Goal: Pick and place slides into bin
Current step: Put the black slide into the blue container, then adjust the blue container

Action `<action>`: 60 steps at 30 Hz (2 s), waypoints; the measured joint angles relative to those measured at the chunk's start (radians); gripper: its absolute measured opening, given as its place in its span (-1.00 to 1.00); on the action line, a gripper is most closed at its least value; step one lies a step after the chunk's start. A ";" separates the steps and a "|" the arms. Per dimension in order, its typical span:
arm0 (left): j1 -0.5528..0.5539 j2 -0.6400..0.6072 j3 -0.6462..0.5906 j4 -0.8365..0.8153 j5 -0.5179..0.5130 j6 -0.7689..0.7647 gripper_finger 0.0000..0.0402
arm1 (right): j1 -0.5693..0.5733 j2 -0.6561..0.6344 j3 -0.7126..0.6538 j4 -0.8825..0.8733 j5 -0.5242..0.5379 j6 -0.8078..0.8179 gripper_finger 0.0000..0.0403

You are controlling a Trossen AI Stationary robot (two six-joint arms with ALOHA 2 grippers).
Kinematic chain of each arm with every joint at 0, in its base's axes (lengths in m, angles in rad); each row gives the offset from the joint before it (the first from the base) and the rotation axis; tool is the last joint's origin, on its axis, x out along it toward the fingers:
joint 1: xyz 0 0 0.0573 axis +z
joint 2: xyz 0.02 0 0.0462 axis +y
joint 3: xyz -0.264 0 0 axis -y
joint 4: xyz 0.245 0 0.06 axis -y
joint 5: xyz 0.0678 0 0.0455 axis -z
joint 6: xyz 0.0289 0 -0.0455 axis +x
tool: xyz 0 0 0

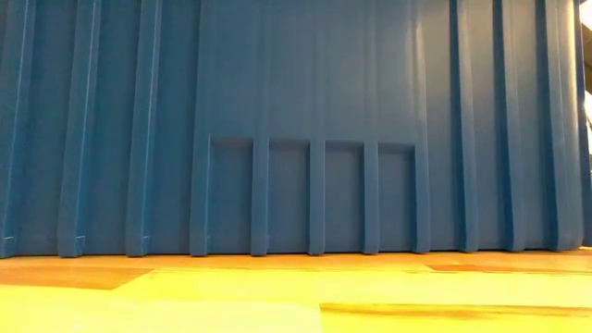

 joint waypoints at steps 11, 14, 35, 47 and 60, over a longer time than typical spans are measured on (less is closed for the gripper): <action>0.000 0.002 0.000 0.000 0.003 0.000 0.85 | -0.002 0.043 0.002 -0.077 0.065 -0.012 -0.87; 0.000 0.002 0.000 0.000 0.003 -0.004 0.85 | -0.002 0.043 0.002 -0.091 0.060 -0.010 -0.71; 0.000 0.002 0.000 0.001 0.003 -0.004 0.85 | -0.007 0.044 0.000 -0.165 0.183 -0.048 0.11; 0.000 0.002 0.000 0.001 0.003 0.000 0.85 | -0.001 0.044 0.000 -0.165 0.234 -0.072 0.42; 0.000 0.002 0.000 0.001 0.002 0.016 0.85 | -0.020 0.044 0.000 -0.163 0.366 -0.021 0.42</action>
